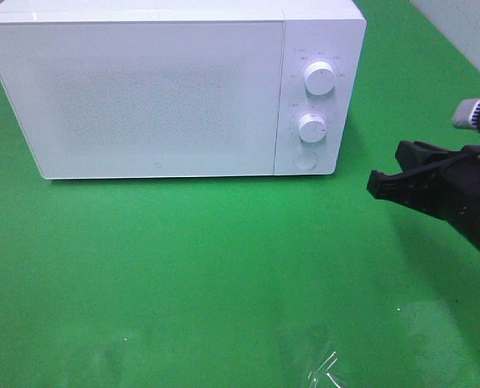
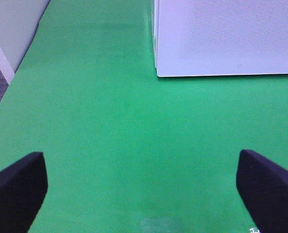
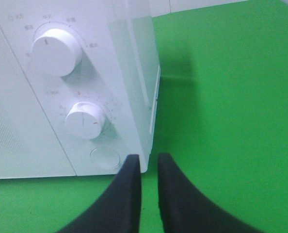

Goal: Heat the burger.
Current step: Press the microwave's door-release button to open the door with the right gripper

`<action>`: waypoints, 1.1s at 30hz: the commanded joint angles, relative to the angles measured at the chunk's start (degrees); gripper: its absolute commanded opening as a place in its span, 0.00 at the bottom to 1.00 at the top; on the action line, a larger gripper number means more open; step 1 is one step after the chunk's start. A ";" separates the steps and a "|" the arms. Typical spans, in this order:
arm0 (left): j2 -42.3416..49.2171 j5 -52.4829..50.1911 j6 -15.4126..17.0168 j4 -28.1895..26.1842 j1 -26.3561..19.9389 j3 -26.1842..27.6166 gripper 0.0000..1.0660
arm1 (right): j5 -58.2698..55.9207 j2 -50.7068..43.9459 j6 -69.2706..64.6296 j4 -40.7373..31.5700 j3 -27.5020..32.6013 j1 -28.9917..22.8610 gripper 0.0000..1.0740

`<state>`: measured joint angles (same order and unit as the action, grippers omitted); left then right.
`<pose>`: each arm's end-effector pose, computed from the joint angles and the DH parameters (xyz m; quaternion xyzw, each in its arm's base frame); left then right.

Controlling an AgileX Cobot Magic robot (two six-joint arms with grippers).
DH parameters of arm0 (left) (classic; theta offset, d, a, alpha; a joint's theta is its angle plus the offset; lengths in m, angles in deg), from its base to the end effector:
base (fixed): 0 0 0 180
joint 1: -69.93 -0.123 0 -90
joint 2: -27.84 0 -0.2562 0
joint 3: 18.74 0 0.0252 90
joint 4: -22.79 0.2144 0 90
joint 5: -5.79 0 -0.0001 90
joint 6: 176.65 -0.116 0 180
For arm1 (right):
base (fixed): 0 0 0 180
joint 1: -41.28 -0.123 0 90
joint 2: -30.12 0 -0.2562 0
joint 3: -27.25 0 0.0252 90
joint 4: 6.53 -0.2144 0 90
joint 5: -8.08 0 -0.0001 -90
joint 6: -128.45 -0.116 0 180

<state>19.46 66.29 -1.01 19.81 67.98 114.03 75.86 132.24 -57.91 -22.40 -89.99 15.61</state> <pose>0.0134 -0.0048 0.2512 0.0189 0.8481 0.0032 0.5296 0.2337 0.0798 0.1576 -0.0025 0.7526 0.1220 0.6471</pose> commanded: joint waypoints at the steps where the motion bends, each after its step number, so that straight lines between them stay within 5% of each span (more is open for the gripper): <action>1: 1.09 -0.80 -0.06 0.06 0.00 -0.29 0.92 | 4.53 2.92 -1.72 -7.62 0.00 -6.93 0.00; 6: 1.09 -0.80 -0.06 0.06 0.00 -0.29 0.92 | 4.47 4.18 -8.71 -11.75 -0.86 -10.37 0.00; 10: 1.09 -0.80 -0.06 0.06 0.00 -0.29 0.92 | 4.07 4.81 -35.87 -11.23 -2.64 -11.23 0.00; 18: 1.09 -0.80 -0.06 0.06 0.00 -0.29 0.92 | 3.90 4.98 -61.08 -11.40 -3.67 -11.23 0.00; 33: 1.09 -0.80 -0.06 0.06 0.00 -0.29 0.92 | -10.77 7.56 -72.42 -12.78 -12.61 -11.23 0.00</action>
<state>19.46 66.29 -1.01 19.81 67.98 114.03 67.84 138.26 -129.07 -34.72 -101.11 4.49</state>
